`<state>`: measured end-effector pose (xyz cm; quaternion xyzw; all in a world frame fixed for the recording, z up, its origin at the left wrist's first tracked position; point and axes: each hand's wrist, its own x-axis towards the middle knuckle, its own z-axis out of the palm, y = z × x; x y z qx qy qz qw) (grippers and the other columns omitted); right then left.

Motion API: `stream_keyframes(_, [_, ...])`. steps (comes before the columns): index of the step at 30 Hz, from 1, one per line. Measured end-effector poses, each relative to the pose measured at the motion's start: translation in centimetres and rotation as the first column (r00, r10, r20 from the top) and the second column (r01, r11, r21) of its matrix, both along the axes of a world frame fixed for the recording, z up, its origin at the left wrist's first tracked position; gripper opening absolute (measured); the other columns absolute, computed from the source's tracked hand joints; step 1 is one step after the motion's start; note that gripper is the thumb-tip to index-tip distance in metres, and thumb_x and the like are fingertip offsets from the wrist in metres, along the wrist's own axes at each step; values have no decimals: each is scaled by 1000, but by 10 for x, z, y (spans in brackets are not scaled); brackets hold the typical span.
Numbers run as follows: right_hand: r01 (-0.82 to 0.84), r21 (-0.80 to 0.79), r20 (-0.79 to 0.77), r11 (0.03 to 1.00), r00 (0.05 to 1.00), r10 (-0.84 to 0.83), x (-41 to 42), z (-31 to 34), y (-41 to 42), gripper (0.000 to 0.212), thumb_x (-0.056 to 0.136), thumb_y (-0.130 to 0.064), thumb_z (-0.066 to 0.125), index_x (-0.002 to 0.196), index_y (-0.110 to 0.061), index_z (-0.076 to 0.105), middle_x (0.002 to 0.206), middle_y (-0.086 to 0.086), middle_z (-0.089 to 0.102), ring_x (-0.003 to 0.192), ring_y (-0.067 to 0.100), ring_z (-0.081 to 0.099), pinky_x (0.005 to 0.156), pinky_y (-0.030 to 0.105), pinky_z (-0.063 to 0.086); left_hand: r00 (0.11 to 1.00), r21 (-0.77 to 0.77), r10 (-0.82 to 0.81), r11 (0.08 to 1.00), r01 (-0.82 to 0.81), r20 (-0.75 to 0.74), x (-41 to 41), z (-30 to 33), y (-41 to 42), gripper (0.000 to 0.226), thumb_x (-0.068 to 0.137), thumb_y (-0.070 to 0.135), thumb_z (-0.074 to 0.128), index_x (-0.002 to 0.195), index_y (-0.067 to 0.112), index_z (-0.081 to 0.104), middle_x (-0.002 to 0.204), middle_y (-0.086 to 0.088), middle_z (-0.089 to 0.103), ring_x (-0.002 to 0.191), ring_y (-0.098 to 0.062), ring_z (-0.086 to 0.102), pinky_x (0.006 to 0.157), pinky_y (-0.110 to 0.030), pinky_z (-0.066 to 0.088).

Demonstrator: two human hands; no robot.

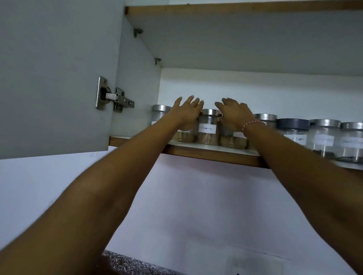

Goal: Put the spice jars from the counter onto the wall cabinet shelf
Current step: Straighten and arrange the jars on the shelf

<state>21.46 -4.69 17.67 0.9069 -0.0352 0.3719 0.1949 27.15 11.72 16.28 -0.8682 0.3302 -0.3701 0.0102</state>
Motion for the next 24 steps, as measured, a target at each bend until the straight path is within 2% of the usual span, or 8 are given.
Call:
stream_keyframes(5, [-104, 88, 128, 991, 987, 92, -61, -10, -21, 56, 96, -29, 43, 145, -12, 23, 155, 13, 17, 144, 27, 14, 113, 46, 23, 1000, -40, 5, 999, -5, 0, -34, -20, 6, 58, 100, 20, 29, 149, 10, 1, 159, -10, -1, 147, -25, -4, 118, -46, 1])
stream_keyframes(10, [-163, 125, 297, 979, 947, 120, -129, -39, -35, 55, 97, -33, 39, 146, -13, 23, 156, 13, 17, 145, 26, 15, 115, 44, 22, 990, -220, -55, 972, 82, 127, -93, -36, -14, 56, 100, 19, 27, 149, 10, 1, 159, -10, 0, 147, -24, -3, 118, -43, 1])
stream_keyframes(14, [-169, 62, 367, 984, 921, 135, -174, -59, -31, 56, 97, -35, 38, 146, -12, 23, 156, 13, 16, 145, 25, 13, 114, 43, 21, 974, -315, -59, 940, 128, 220, -146, -48, -30, 56, 100, 19, 27, 149, 11, 1, 159, -11, 0, 147, -25, -2, 118, -40, -1])
stream_keyframes(20, [-177, -24, 377, 984, 910, 172, -220, -81, -7, 61, 96, -37, 39, 148, -15, 16, 157, 12, 9, 146, 25, 7, 116, 44, 15, 957, -289, 29, 956, 58, 287, -205, -75, -16, 57, 100, 24, 25, 149, 10, -1, 159, -12, -3, 147, -25, -4, 118, -41, -1])
stream_keyframes(24, [-263, -31, 407, 964, 878, 252, -242, -93, 31, 62, 94, -37, 40, 148, -14, 16, 156, 13, 12, 146, 27, 9, 116, 45, 15, 933, -226, 89, 974, -9, 348, -245, -79, 30, 57, 100, 27, 22, 149, 11, -1, 159, -11, -2, 147, -24, -3, 118, -40, -1])
